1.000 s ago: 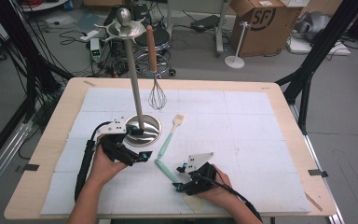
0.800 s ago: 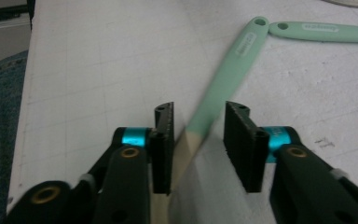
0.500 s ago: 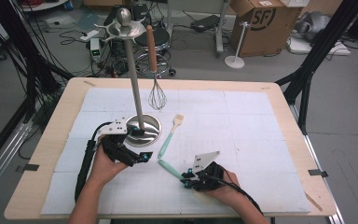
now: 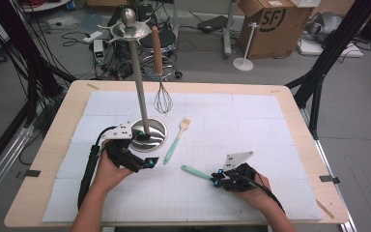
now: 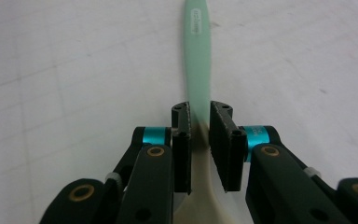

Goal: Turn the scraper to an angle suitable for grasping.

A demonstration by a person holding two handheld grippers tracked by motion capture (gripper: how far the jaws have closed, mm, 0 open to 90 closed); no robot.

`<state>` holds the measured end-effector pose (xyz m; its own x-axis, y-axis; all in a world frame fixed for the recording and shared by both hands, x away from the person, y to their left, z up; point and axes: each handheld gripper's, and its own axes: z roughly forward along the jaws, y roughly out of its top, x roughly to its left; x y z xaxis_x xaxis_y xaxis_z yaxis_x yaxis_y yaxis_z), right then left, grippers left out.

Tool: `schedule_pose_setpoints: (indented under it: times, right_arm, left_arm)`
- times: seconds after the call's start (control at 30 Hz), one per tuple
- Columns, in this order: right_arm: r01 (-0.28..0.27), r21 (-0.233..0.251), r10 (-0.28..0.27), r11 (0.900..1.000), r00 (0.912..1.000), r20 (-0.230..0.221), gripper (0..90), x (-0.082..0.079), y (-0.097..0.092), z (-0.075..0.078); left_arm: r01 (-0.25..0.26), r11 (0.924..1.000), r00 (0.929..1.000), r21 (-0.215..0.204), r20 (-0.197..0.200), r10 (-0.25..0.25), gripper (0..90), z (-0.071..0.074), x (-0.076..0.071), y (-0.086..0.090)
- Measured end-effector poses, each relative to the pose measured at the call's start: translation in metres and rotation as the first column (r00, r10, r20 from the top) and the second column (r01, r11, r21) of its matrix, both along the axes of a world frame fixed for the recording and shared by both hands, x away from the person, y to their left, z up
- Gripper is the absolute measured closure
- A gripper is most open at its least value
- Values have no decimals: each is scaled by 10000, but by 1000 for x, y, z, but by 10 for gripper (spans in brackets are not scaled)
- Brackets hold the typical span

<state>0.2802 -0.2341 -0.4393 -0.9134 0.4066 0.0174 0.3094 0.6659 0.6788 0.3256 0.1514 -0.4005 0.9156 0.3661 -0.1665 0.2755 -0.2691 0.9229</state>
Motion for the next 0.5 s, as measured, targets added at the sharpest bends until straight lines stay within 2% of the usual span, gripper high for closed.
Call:
schedule_pose_setpoints:
  times: [0.13, 0.3, 0.5]
  right_arm:
    - [226, 194, -225, 9996, 9997, -67, 720, 3, -5, 0]
    - [162, 691, -169, 9975, 9998, 91, 683, 6, -1, 8]
    - [155, 525, -155, 9985, 9999, -16, 658, 11, 16, 3]
  left_arm:
    - [-27, 10000, 10000, 18, -9, 27, 45, 0, 0, 0]
    - [-36, 10000, 10000, -11, -23, 36, 45, 0, 0, 0]
    - [-2, 10000, 10000, 25, -51, 2, 45, 0, -1, -1]
